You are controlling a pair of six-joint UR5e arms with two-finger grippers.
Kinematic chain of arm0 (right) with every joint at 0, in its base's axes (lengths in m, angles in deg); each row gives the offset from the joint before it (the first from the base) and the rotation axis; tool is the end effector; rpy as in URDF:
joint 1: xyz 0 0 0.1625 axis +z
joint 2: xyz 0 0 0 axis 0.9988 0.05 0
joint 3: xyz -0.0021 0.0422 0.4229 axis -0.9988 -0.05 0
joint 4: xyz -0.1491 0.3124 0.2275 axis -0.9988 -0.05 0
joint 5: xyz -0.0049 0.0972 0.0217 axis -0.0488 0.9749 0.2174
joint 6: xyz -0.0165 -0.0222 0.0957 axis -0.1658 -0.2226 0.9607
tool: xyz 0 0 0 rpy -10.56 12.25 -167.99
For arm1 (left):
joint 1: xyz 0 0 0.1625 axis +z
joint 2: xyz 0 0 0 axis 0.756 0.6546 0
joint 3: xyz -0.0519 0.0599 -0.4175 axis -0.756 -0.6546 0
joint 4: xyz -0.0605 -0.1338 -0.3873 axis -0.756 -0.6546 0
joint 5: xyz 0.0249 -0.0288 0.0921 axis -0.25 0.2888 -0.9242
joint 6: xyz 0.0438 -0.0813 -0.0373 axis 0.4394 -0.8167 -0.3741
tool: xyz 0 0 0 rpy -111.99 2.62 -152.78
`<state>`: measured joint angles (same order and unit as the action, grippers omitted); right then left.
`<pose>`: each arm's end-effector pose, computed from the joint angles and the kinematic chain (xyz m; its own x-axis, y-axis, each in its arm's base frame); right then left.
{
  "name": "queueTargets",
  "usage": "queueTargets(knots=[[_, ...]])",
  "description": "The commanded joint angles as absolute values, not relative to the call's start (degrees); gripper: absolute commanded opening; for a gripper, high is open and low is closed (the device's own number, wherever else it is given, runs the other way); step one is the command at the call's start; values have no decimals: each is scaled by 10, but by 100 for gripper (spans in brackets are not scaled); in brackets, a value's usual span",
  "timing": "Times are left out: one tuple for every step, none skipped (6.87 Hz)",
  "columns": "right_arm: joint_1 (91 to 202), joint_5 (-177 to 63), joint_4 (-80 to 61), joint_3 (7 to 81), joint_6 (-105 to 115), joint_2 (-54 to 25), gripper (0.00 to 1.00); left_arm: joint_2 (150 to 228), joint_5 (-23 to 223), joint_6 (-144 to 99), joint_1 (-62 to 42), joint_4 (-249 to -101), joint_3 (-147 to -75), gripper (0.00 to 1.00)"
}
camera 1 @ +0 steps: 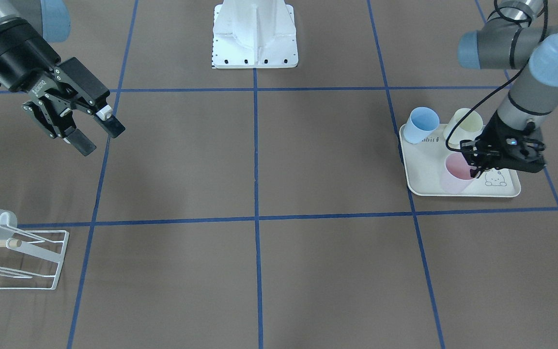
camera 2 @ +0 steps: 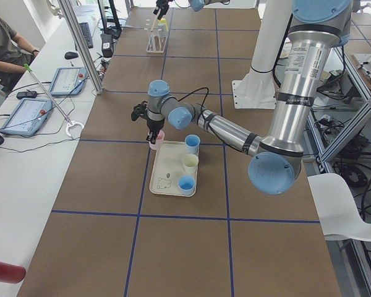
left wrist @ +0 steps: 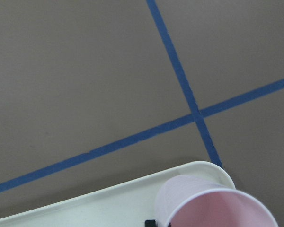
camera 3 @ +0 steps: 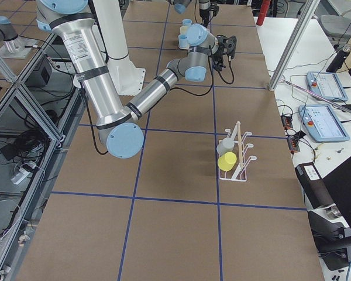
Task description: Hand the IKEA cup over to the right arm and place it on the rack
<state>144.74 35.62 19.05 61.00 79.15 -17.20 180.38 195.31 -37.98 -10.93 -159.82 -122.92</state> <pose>-0.2194 -0.5148 0.1969 0.0445 0.0863 0.9953 -0.5338 0.8442 -0.0493 0.2093 -0.5398 0.4325 0.7577 0.2249 -0.6127 -0.0266 0.9486 0.3153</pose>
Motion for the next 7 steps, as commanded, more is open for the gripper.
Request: queueTargets(knots=[[1447,357,192,610,841,-179,100,1816,1952,-495,-141,-1591,-1258,0],[1447,355,216,606,847,-179,100,1848,1952,-608,-140,-1601,-1272,0],[1445,350,244,596,881,-179,100,1878,1953,-704,-135,-1610,-1280,0],[1444,341,268,590,887,-179,100,1891,1952,-807,-122,-1652,-1280,0],[1437,323,270,591,897,-181,100,1887,1946,-925,-81,-1755,-1269,0],[1427,315,290,590,901,-185,100,1888,1945,-1014,-71,-1843,-1252,0],[1406,280,320,589,931,-186,100,1888,1926,-1093,-63,-1911,-1241,0]])
